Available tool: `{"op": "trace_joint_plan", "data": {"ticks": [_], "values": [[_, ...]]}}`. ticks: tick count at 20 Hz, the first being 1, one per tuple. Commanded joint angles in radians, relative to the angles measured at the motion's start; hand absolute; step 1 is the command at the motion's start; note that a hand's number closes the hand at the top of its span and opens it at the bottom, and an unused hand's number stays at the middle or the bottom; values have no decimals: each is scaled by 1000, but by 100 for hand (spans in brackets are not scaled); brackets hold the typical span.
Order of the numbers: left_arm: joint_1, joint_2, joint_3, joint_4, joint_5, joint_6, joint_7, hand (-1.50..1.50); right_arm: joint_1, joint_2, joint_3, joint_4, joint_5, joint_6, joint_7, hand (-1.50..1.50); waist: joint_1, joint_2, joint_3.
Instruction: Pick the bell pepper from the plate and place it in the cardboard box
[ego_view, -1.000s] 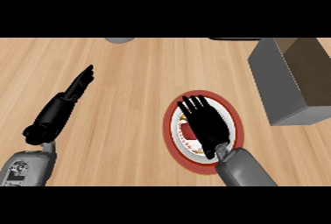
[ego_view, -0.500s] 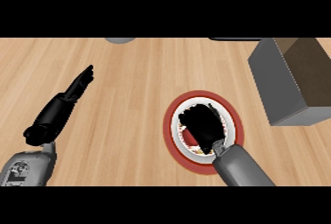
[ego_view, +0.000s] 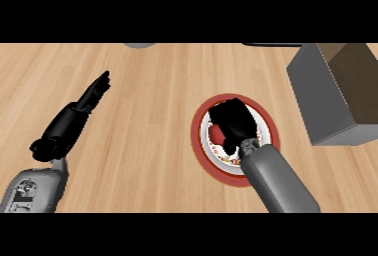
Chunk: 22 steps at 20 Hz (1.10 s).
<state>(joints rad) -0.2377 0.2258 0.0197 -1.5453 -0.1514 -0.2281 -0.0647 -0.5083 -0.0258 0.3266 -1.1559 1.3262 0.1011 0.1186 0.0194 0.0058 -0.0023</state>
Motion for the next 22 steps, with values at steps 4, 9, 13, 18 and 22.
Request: {"op": "trace_joint_plan", "data": {"ticks": [4, 9, 13, 18, 22], "values": [[-26, -2, -17, 3, 7, -25, -13, 0, -237, 25, -359, 193, -112, -17, 342, 150, 57, 34, 4], [-53, -15, -26, 15, 17, -35, 2, 0, -494, -36, -407, 402, -33, -119, 396, 150, 69, 27, 3], [-61, 0, -15, -9, 9, -31, 24, 0, -634, -72, -409, 520, 21, -176, 424, 150, 59, 17, 2], [-26, 1, -11, 38, -13, -19, -47, 0, -729, -93, -458, 549, 65, -316, 603, 150, 43, 18, 1], [-24, 5, 2, 19, 11, -32, -26, 0, -755, -143, -530, 561, 69, -436, 735, 150, 36, 15, 2]]}}
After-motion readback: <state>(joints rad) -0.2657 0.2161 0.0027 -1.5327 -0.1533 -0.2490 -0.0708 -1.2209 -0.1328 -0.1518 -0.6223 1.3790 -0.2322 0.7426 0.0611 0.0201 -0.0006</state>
